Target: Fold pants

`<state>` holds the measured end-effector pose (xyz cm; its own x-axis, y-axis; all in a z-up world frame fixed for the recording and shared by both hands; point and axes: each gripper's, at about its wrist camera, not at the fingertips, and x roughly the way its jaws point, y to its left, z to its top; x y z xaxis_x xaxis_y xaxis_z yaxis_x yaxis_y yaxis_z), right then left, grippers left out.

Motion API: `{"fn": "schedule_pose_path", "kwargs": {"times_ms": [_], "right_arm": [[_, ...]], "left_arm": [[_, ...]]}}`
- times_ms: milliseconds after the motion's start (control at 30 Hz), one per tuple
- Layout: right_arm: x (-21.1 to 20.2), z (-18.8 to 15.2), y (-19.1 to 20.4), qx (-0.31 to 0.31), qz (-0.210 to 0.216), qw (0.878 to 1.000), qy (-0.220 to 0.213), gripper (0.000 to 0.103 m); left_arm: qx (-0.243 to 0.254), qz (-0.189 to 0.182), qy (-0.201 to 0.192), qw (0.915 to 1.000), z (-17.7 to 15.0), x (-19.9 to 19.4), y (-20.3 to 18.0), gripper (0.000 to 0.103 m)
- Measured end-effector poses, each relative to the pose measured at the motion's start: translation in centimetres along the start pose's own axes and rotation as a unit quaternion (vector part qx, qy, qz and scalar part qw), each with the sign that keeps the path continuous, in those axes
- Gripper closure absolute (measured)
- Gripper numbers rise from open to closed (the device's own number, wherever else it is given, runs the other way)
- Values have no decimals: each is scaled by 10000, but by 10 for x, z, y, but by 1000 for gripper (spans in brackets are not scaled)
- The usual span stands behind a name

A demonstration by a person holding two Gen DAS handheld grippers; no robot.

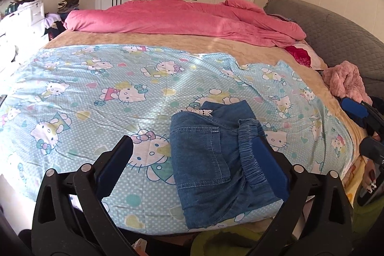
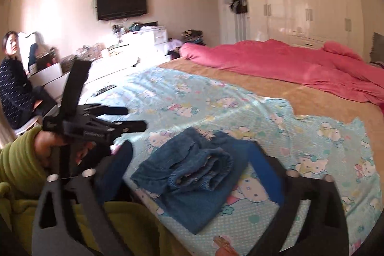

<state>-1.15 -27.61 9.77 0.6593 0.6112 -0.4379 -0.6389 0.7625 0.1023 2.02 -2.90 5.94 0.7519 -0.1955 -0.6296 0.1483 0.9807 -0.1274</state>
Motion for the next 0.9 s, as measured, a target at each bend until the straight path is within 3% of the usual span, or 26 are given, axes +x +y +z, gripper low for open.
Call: {"fn": "schedule_pose_path", "kwargs": {"times_ms": [333,900], "right_arm": [[-7,1,-14,176,-464,9986,-193,5],[-1,-5,-13,250,-705,9972,-96,5]], "left_arm": [[123,96,-135,9998,-2,-15,-9,10],[170,163,-215,9995,-14,-22,-17,9]]}}
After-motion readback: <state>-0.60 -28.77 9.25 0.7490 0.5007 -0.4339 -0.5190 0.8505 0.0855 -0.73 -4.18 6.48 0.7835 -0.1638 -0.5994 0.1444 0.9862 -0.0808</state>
